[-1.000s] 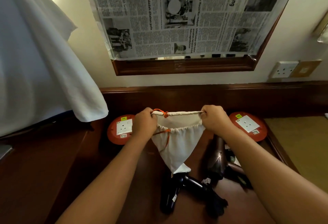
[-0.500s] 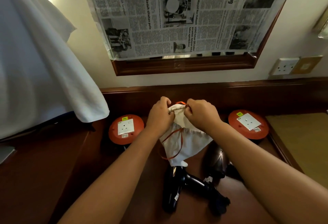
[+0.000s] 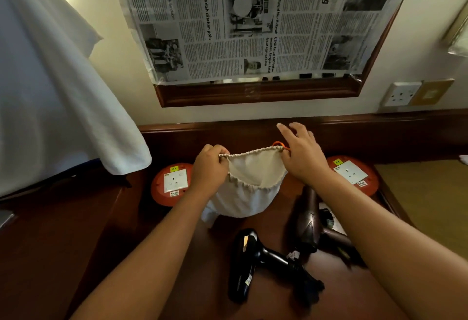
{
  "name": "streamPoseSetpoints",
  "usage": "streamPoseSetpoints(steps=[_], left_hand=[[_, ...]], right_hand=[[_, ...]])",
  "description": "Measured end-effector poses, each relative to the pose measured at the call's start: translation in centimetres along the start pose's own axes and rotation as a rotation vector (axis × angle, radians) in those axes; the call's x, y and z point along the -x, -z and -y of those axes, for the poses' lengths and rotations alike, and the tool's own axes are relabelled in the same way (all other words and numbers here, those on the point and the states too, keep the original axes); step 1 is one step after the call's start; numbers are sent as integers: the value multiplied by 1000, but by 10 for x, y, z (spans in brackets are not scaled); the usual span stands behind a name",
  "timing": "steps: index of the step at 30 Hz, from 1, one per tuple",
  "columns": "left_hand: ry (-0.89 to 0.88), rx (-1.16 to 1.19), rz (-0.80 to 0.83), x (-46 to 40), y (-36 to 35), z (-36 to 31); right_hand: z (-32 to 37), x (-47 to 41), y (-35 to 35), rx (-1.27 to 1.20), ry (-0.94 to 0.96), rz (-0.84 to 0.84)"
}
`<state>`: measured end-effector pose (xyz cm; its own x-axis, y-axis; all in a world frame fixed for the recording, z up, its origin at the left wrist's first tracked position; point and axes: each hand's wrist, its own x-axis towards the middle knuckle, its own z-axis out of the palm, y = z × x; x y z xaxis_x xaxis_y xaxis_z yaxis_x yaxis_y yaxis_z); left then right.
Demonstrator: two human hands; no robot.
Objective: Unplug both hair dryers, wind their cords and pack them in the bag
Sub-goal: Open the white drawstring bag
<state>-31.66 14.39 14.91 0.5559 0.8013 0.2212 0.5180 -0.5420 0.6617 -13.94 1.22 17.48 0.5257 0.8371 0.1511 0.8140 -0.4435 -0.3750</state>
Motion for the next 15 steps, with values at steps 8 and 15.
streamPoseSetpoints(steps=[8, 15], left_hand=[[-11, 75, 26, -5, 0, -18], [26, -11, 47, -5, 9, -3]], right_hand=[[21, 2, -30, -89, 118, 254], [21, 6, -32, -212, 93, 213]])
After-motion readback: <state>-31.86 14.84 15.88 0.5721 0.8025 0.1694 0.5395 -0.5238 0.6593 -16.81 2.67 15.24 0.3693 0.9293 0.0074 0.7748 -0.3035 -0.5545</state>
